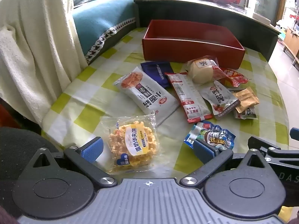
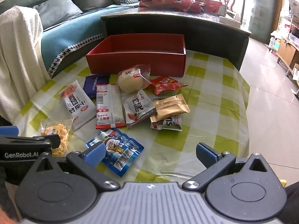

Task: Organize snacks
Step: 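Move both tools toward the snacks in front of the red box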

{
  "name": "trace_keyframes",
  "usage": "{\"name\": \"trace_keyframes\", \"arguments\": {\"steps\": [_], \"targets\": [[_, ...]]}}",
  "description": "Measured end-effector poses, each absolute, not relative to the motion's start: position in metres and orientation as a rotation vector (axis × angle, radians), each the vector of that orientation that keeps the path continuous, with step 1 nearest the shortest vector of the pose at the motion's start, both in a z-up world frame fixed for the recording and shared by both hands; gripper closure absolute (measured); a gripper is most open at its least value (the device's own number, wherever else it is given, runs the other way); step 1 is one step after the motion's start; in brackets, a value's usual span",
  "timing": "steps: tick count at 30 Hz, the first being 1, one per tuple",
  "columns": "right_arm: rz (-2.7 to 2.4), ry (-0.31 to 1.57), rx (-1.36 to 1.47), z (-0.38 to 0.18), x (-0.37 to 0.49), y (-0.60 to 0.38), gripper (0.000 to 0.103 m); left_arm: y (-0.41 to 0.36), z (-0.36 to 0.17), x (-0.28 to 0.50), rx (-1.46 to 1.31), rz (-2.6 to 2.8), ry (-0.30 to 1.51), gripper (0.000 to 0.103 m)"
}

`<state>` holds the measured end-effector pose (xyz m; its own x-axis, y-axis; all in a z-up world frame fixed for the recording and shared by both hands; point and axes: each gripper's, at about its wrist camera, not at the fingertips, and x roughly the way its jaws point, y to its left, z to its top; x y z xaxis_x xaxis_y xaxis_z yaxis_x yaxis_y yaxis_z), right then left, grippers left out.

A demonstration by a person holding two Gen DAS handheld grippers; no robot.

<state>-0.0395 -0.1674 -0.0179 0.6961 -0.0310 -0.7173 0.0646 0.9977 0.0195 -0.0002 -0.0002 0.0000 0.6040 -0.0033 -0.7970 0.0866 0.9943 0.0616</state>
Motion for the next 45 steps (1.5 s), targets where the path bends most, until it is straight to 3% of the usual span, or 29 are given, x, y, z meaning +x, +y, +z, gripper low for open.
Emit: {"name": "trace_keyframes", "arguments": {"steps": [45], "targets": [[-0.047,0.821,0.039,-0.0227,-0.0384,-0.1656,0.0,0.0001,-0.0063,-0.002,0.101,-0.054,0.948,0.0]]}}
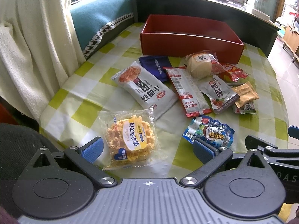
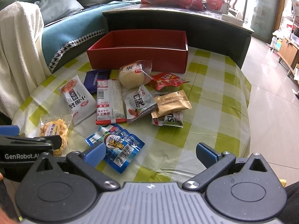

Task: Organize snacks
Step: 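Move both tools toward the snacks in front of the red box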

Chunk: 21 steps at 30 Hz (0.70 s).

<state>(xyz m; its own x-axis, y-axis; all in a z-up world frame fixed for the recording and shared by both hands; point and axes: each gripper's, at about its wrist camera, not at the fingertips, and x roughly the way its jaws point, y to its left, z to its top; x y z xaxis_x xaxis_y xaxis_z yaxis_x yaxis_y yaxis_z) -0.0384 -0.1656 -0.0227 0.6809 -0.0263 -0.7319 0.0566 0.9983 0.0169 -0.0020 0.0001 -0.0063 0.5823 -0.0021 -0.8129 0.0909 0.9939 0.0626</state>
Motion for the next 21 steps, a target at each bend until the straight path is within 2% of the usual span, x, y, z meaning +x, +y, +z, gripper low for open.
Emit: {"name": "trace_keyframes", "arguments": {"steps": [21], "targets": [[-0.036,0.842,0.037,-0.0237,-0.0354,-0.1656,0.0,0.0011,-0.0085,0.0004,0.095,-0.05,0.967,0.001]]}}
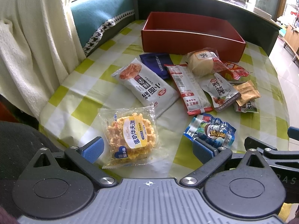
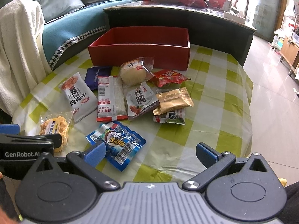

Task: Organize snacks
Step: 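Move both tools toward the snacks in front of the red box, then grasp the waffle cake pack with left tool while right tool grasps blue fish pouch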

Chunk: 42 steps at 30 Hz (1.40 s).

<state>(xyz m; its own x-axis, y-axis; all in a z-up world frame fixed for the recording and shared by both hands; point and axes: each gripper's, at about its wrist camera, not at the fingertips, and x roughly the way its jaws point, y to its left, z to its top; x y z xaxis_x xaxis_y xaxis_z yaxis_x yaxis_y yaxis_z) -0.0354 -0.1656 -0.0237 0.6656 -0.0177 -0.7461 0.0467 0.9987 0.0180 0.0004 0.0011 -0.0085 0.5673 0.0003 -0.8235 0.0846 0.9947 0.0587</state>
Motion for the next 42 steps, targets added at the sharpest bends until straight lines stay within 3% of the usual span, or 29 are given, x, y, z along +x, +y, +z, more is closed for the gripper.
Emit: {"name": "trace_keyframes", "arguments": {"steps": [42], "targets": [[0.074,0.94,-0.014,-0.04,-0.004,-0.157,0.0,0.018,-0.029,0.025,0.034,-0.018,1.072,0.002]]}}
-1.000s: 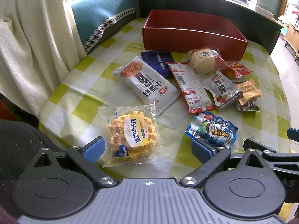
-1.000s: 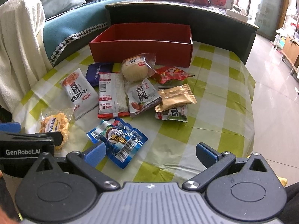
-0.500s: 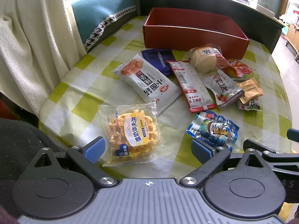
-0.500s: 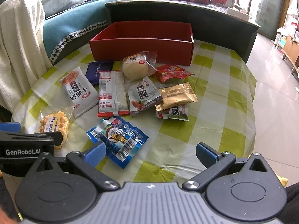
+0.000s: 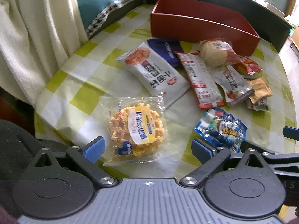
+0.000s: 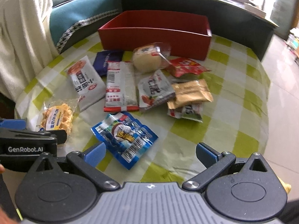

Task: Organize snacks
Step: 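Grasp the waffle cake pack with left tool while right tool grasps blue fish pouch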

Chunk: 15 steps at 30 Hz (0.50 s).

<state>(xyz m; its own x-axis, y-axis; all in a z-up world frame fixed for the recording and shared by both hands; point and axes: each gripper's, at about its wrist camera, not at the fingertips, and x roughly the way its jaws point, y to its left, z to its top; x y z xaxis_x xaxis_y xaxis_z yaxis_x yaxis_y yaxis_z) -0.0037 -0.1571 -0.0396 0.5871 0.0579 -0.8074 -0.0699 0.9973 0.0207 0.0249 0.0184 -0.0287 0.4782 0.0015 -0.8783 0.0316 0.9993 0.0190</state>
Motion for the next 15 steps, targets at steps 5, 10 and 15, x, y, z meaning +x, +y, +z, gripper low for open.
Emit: {"name": "trace_keyframes", "arguments": {"steps": [5,10,15], "targets": [[0.172,0.982,-0.124,-0.05,0.02,-0.145,0.0,0.039,-0.036,0.04,-0.066,0.021,1.125,0.002],[0.305,1.037,-0.207,-0.066,0.044,-0.134,0.0,0.047,-0.042,0.05,-0.115,0.03,1.159,0.002],[0.423,1.067,-0.293,-0.08,0.063,-0.12,0.0,0.048,-0.051,0.057,-0.127,0.033,1.195,0.002]]}}
